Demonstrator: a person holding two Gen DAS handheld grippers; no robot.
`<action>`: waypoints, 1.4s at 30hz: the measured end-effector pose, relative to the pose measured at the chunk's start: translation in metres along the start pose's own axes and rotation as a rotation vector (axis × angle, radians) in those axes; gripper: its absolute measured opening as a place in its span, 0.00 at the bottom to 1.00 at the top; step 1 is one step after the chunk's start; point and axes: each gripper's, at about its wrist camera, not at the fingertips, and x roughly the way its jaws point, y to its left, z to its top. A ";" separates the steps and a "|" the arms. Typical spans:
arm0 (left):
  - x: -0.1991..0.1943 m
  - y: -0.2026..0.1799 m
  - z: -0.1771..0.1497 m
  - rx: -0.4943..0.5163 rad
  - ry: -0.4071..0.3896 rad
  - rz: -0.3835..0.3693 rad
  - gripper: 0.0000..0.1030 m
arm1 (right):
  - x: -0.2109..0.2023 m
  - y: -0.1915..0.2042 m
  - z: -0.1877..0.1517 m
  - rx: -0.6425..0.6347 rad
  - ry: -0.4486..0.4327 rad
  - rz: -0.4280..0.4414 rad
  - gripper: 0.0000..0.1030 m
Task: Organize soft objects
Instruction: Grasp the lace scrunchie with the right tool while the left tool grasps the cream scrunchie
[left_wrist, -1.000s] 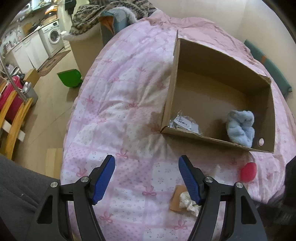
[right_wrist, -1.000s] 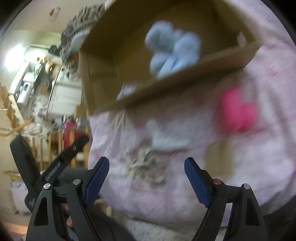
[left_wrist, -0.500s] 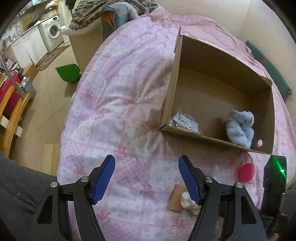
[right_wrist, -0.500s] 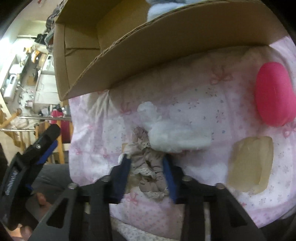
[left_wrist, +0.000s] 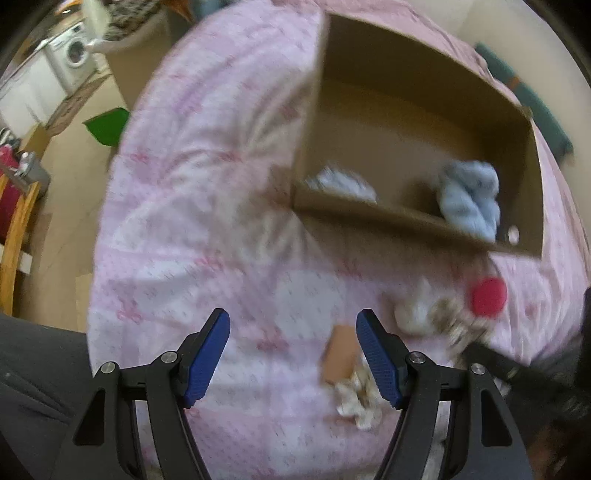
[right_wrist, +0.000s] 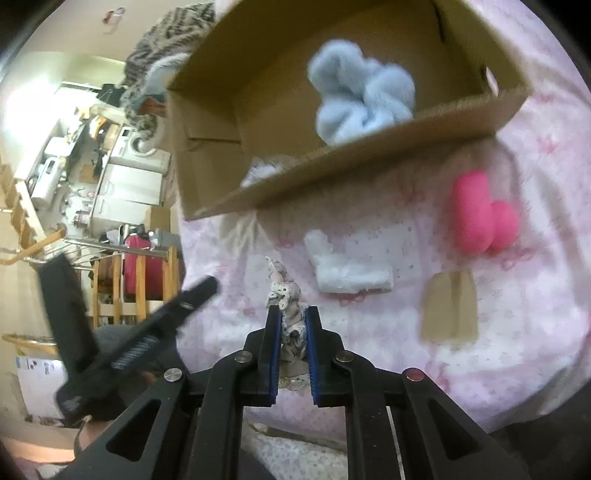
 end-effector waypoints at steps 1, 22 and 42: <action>0.002 -0.003 -0.003 0.013 0.016 -0.011 0.66 | -0.005 0.001 0.000 -0.005 -0.012 0.001 0.14; 0.024 -0.030 -0.054 0.081 0.189 -0.143 0.15 | -0.018 -0.023 -0.003 0.055 -0.075 0.044 0.14; -0.040 0.001 -0.028 0.015 -0.089 -0.027 0.15 | -0.042 -0.001 -0.017 -0.098 -0.174 -0.066 0.14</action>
